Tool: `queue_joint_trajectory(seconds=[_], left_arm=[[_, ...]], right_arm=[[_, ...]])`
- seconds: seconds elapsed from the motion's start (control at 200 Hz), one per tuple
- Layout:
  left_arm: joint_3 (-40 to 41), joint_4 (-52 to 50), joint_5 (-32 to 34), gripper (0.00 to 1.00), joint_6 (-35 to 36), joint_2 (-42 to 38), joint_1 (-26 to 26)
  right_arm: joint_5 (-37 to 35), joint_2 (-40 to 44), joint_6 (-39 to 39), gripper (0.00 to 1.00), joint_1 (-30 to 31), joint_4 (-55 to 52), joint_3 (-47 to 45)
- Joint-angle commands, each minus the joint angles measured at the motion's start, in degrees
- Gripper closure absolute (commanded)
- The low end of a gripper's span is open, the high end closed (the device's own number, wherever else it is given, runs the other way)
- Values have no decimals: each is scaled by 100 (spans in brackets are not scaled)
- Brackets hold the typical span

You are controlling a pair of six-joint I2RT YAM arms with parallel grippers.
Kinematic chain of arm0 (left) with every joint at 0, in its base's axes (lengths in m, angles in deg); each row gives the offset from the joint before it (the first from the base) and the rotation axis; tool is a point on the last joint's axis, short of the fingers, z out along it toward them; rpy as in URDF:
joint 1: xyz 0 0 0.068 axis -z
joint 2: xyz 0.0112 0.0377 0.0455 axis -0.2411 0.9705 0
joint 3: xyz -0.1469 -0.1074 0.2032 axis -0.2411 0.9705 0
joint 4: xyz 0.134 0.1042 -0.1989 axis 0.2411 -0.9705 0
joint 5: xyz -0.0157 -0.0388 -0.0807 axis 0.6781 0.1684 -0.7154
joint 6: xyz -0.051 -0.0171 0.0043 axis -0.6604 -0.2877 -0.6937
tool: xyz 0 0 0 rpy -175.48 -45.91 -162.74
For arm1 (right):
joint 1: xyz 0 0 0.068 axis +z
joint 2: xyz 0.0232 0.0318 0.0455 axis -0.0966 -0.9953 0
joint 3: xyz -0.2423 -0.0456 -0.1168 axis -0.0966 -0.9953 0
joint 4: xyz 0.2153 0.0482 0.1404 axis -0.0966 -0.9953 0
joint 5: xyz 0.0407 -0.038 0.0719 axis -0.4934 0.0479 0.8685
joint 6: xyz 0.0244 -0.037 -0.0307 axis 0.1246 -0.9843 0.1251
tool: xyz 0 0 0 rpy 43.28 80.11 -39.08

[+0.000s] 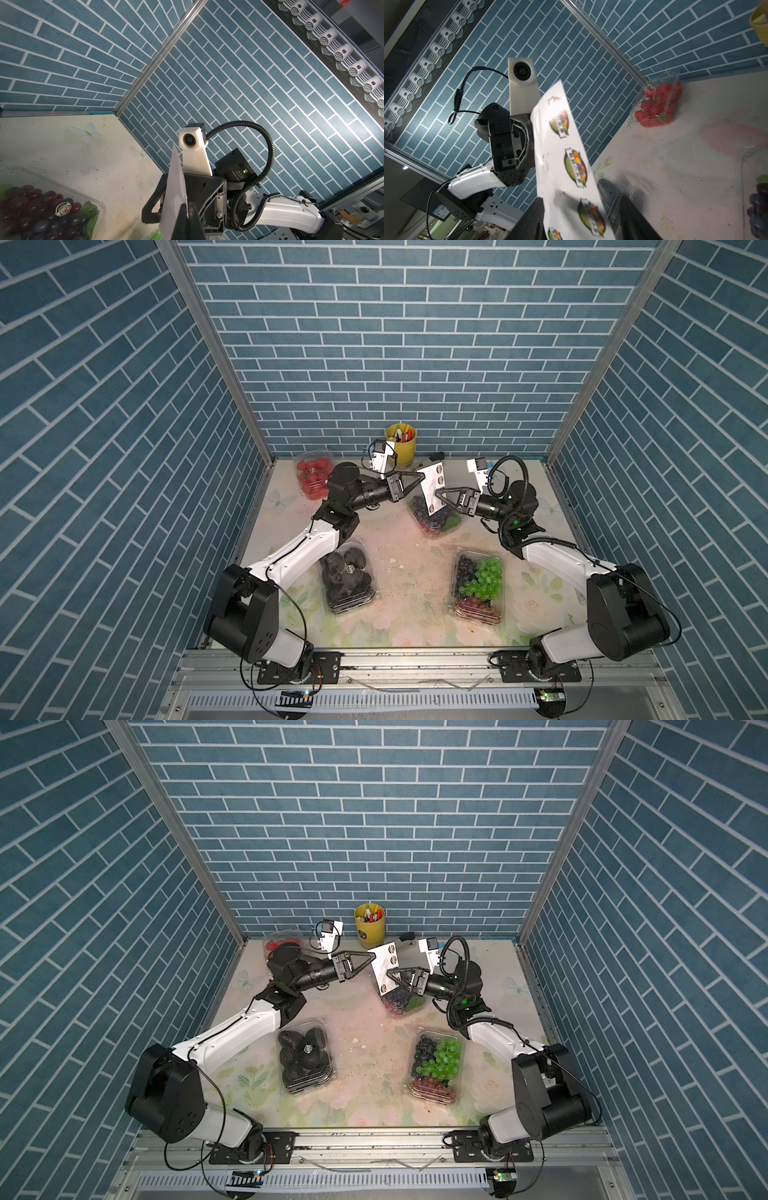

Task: Label fruit boxes
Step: Pick up the label sticker from the fruit box.

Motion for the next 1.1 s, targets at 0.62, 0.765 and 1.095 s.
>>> queue_joint_trajectory(seconds=[0.62,0.765,1.095], left_arm=[[-65,362,-56,61,-71,173,-205],[414,481,283,54,-46,-62,-198],[1168,1680,523,61,-782,26,281]], right_arm=[[-27,456,274,100,-2,344,-243],[-456,615,281,100,-5,186,-346],[-773,604,575,100,-4,514,-413]])
